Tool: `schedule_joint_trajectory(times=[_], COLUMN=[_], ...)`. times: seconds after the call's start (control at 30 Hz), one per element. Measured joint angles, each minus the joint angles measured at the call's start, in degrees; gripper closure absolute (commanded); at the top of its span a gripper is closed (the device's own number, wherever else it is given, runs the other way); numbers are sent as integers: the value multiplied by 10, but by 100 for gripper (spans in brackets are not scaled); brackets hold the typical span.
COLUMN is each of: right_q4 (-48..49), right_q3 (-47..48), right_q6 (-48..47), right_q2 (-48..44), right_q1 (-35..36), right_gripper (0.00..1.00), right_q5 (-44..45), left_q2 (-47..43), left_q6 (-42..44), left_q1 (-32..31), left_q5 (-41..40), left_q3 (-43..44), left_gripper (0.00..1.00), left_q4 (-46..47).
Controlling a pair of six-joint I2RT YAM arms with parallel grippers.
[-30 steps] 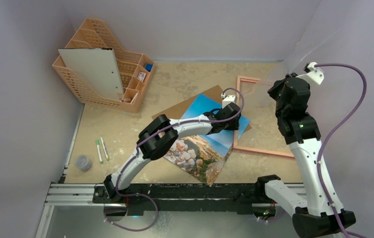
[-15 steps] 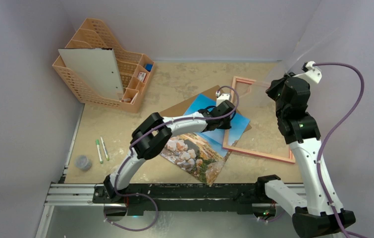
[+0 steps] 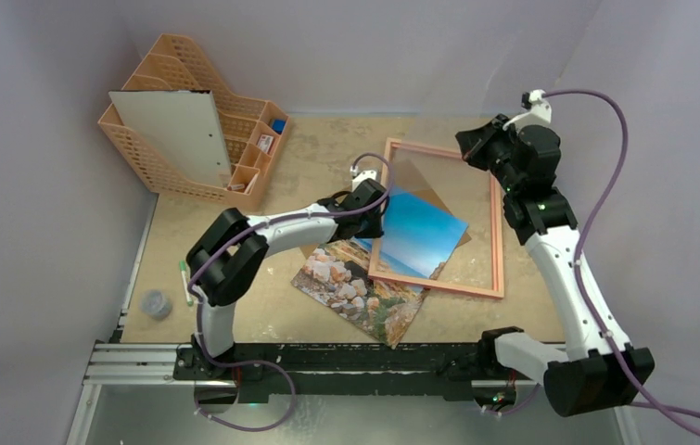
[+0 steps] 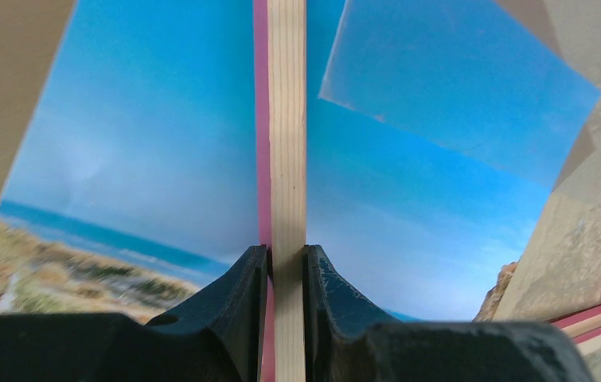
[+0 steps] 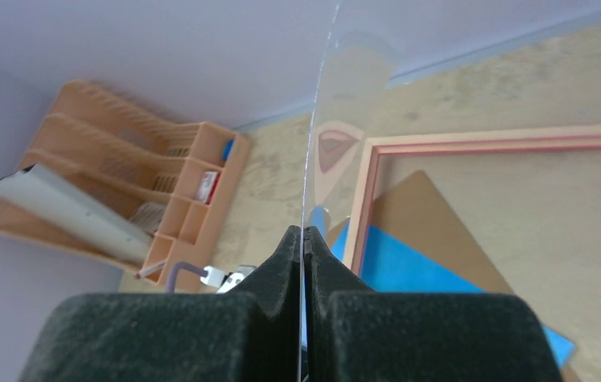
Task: Put the photo into the frame
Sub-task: Move the photo frame to the center of the board, then place the photo frame item in the photo frame.
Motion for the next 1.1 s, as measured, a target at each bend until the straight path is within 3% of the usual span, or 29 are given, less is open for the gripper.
schedule_joint_trajectory(times=[0.37,0.5,0.87,1.1], right_q4=[141,157,143,85], right_q3=[-16,-48,-233,-280], right_q6=[23,44,80,71], right_q2=[80,92,115,107], right_q1=[1,1,-19,-45], right_gripper=[100,100,100,100], right_q5=[-176,-202,-195,-141], left_q2=[-98,-127,-222,-229], left_q6=[-7,-11,-20,-20], left_q1=[35,45,52,68], left_q5=[5,8,-7,-11], left_q3=[-118,-141,-248,-258], left_gripper=[50,47,54,34], left_q4=[7,15,12,7])
